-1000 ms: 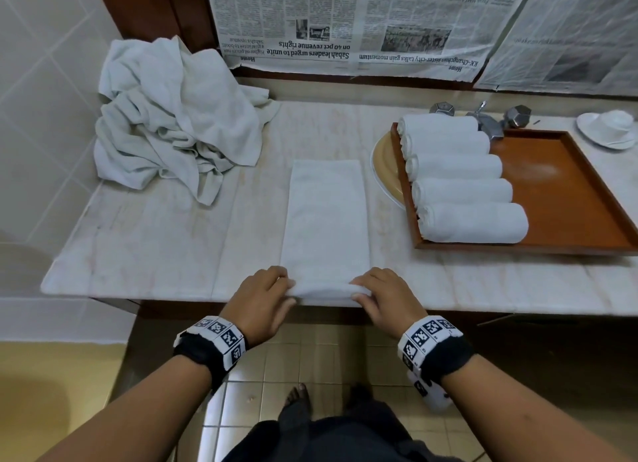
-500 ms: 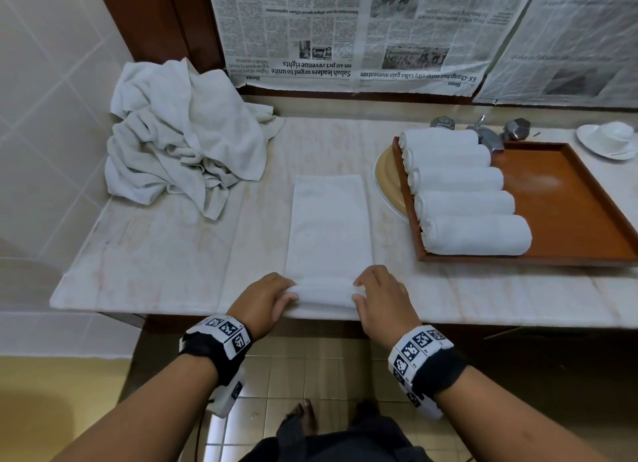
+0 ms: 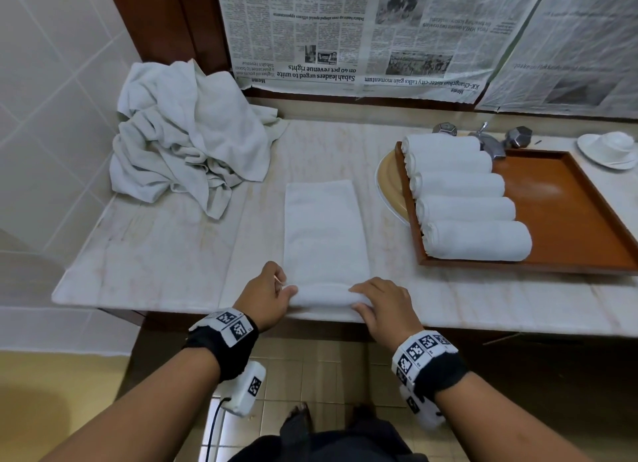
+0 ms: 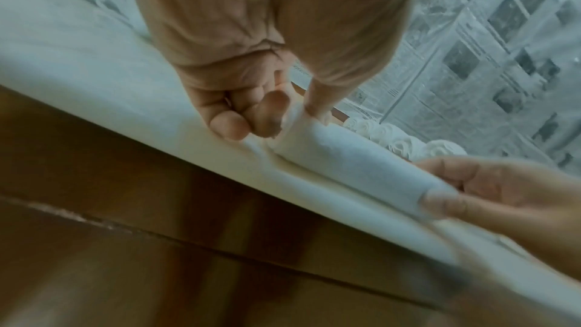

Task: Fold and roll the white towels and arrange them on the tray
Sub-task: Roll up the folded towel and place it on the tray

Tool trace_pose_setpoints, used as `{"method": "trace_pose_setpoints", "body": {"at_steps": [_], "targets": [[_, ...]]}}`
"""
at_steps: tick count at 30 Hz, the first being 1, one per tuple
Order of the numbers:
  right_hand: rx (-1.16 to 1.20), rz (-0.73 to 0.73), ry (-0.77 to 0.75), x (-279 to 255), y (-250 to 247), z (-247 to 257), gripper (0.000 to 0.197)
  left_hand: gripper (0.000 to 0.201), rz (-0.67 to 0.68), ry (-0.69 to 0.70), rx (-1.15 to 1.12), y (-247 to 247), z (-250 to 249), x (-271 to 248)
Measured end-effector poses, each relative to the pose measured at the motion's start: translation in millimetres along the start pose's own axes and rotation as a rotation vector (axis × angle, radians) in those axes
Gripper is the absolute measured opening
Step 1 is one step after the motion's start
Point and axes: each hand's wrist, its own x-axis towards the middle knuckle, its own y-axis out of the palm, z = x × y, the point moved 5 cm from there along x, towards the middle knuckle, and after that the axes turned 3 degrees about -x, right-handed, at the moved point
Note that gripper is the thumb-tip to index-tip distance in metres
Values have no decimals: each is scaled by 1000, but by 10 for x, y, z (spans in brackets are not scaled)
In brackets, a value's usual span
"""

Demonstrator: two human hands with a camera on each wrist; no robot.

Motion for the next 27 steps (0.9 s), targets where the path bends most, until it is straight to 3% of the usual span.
{"method": "trace_pose_setpoints", "body": {"at_steps": [4,6,9,15,19,22,27], "targets": [[13,99,-3,105,-8,-28,27,8,-76,334,277,21,-190,-109],[39,102,-6,128,-23,-34,26,20,-66,453,400,84,-188,-171],[20,107,-20,139,-18,-43,26,40,-33,506,494,139,-91,-221],[11,170,12,180,-35,-57,29,50,-14,505,494,131,-22,-199],[29,186,48,229,-59,-53,27,35,2,449,426,111,-17,-145],[46,146,112,244,-66,-36,22,56,75,327,342,98,-33,-93],[-29,62,136,174,-48,65,27,35,78,183,185,103,-12,-3]]}}
